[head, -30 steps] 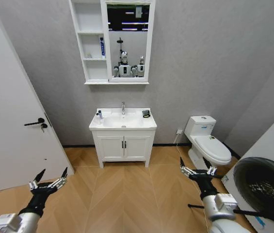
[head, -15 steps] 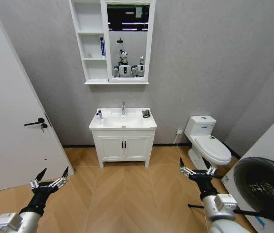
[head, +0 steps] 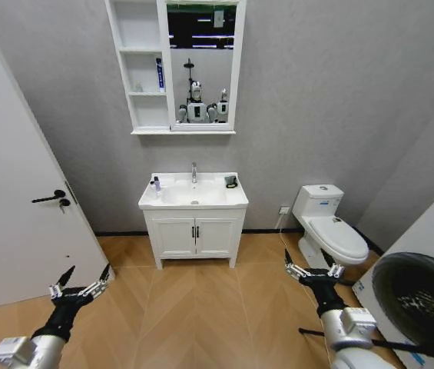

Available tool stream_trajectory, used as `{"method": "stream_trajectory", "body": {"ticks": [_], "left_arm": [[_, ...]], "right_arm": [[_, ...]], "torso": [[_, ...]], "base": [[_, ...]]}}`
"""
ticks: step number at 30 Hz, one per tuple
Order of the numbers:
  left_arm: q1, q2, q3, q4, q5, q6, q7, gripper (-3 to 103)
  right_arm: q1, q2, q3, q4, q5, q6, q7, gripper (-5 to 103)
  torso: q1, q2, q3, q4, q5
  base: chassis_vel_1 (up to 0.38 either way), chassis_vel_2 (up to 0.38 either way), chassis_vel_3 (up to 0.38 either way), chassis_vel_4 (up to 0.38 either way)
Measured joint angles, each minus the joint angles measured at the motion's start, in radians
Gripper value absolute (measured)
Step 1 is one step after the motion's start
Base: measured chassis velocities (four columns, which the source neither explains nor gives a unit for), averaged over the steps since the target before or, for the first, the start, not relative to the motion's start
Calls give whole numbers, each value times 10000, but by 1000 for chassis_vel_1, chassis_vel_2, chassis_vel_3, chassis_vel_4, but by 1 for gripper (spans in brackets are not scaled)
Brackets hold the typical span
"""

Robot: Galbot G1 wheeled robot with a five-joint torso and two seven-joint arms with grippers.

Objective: Move facial cleanser and shampoo from washbasin to cabinet, then wipe washbasin with towel.

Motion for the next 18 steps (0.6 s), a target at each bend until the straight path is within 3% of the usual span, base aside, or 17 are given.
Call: {"method": "stream_trajectory", "body": {"ticks": [18], "left_arm": [[46, -141, 109, -20, 144, -122, 22, 100]], "right_arm": [[-6, -20, -30, -93, 10, 50, -124, 100]], "torso": [[-3, 1, -2, -1, 2]], "base": [[-113, 114, 118, -115]]}}
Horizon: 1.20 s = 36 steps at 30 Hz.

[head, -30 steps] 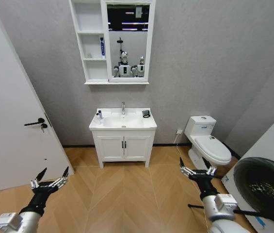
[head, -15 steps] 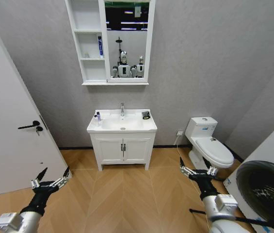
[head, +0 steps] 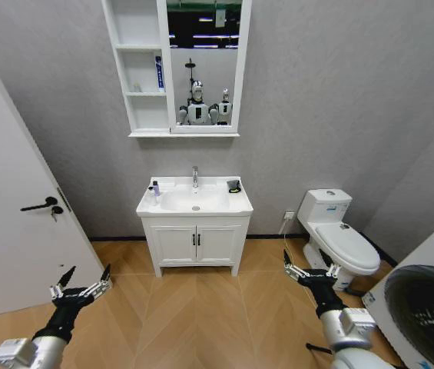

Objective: Move facial cleanser and shampoo from washbasin to cabinet, then wipe washbasin with towel.

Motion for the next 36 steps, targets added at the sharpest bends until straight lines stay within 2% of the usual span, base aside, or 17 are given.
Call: {"method": "stream_trajectory", "body": {"ticks": [36], "left_arm": [[-72, -191, 413, 99, 295, 5, -2, 100]], "right_arm": [[80, -7, 9, -341, 28, 116, -47, 100]], "torso": [[1, -1, 0, 0, -3]], "base": [[-208, 203, 215, -206]]}}
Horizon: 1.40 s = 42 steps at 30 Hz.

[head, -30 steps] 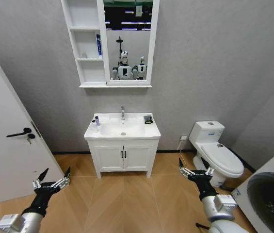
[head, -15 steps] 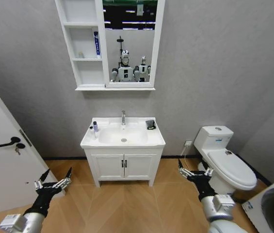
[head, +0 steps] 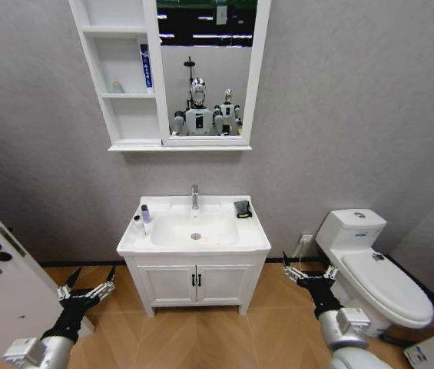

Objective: Move facial cleanser and shampoo from washbasin to cabinet, then wipe washbasin with towel.

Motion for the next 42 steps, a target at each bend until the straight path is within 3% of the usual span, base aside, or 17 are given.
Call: {"method": "stream_trajectory", "body": {"ticks": [9, 12, 28, 35, 42], "left_arm": [[-67, -7, 85, -2, 70, 23, -10, 100], [-158, -12, 201, 41, 175, 37, -48, 100], [-2506, -112, 2306, 1593, 1461, 796, -1026, 100], [-2751, 193, 2466, 2000, 1987, 836, -1055, 100], [-3119, 386, 2535, 2684, 2003, 919, -1128, 100]], "right_arm": [[23, 14, 9, -33, 10, 4, -3, 100], [38, 11, 7, -113, 12, 99, 2, 100], [1194, -547, 378, -1034, 742, -47, 146, 100], [1520, -668, 570, -1404, 1104, -39, 253, 100], [1771, -798, 602, -1708, 1214, 50, 283, 100]], "torso": [[1, 0, 1, 0, -6], [0, 0, 0, 0, 10], [-8, 2, -1, 0, 0], [-1, 1, 0, 0, 3], [-1, 1, 0, 0, 2]], "base": [[-231, 221, 229, -233], [-203, 219, 189, -208], [-16, 30, 21, -2], [0, 0, 0, 0], [0, 0, 0, 0]]}}
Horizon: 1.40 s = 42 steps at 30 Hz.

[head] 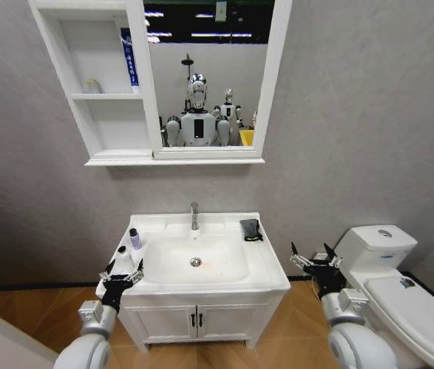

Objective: Move facial cleanser and shampoo from washbasin to cabinet, then wipe washbasin with towel.

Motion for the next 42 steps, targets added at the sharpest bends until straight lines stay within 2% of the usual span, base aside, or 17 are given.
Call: {"method": "stream_trajectory", "body": {"ticks": [5, 11, 25, 27, 29, 30, 31, 33, 34, 35, 36, 37, 39, 40, 42], "left_arm": [[-453, -43, -54, 729, -4, -125, -15, 100], [-1417, -41, -107, 1986, -258, -551, 47, 100], [-2230, -3, -75, 3276, -277, -724, 34, 100], [-2354, 22, -64, 3380, -311, -724, 33, 103], [-2411, 33, -52, 3416, -322, -713, 33, 100], [-2509, 49, -21, 3461, -337, -639, 23, 89], [-2623, 51, 6, 3520, -342, -594, -4, 84], [-2719, 51, 25, 3565, -339, -576, -27, 84], [-2814, 51, 48, 3599, -338, -553, -69, 78], [-2814, 51, 48, 3599, -338, -553, -69, 78], [-2944, 52, 72, 3651, -338, -517, -116, 68], [-2944, 52, 72, 3651, -338, -517, -116, 68], [-3081, 54, 73, 3726, -332, -500, -139, 57], [-3081, 54, 73, 3726, -332, -500, -139, 57], [-3111, 53, 48, 3747, -308, -476, -143, 46]], "right_arm": [[129, -4, -80, -90, -12, 65, -7, 100], [319, 10, -226, -24, -68, 47, -24, 100], [357, 49, -241, 27, -116, 4, -25, 100], [352, 49, -240, 27, -101, 4, -25, 100], [349, 49, -240, 30, -98, -1, -24, 100], [352, 45, -239, 46, -88, -15, -23, 100], [372, 35, -239, 58, -77, -30, -22, 100], [389, 27, -238, 64, -64, -42, -20, 100], [397, 13, -238, 75, -44, -61, -17, 100], [397, 13, -238, 75, -44, -61, -17, 100], [388, -9, -232, 112, -16, -76, -15, 100], [388, -9, -232, 112, -16, -76, -15, 100], [366, -57, -184, 167, 76, -112, -12, 100], [366, -57, -184, 167, 76, -112, -12, 100], [373, -109, -110, 179, 157, -127, 2, 100]], "torso": [[0, 0, 0, 0, 0], [1, -1, 0, 0, -2], [1, -1, 0, 0, -1], [2, -1, 0, 0, 0], [1, -1, 0, 0, 0], [1, -1, 0, 0, 0], [1, -1, 0, 0, 0], [1, -1, 0, 0, -1], [2, -1, 0, 0, 0], [2, -1, 0, 0, 0], [1, -1, 1, 0, 0], [1, -1, 1, 0, 0], [2, -1, 0, -1, 0], [2, -1, 0, -1, 0], [1, -1, 0, 0, 0]], "base": [[0, 0, 0, 0], [0, 0, 0, 0], [0, 0, 0, 0], [0, 0, 0, 0], [0, 0, 0, 0], [0, 0, 0, 0], [0, 0, 0, 0], [0, 0, 0, 0], [0, 0, 0, 0], [0, 0, 0, 0], [0, 0, 0, 0], [0, 0, 0, 0], [0, 0, 0, 0], [0, 0, 0, 0], [0, 0, 0, 0]]}}
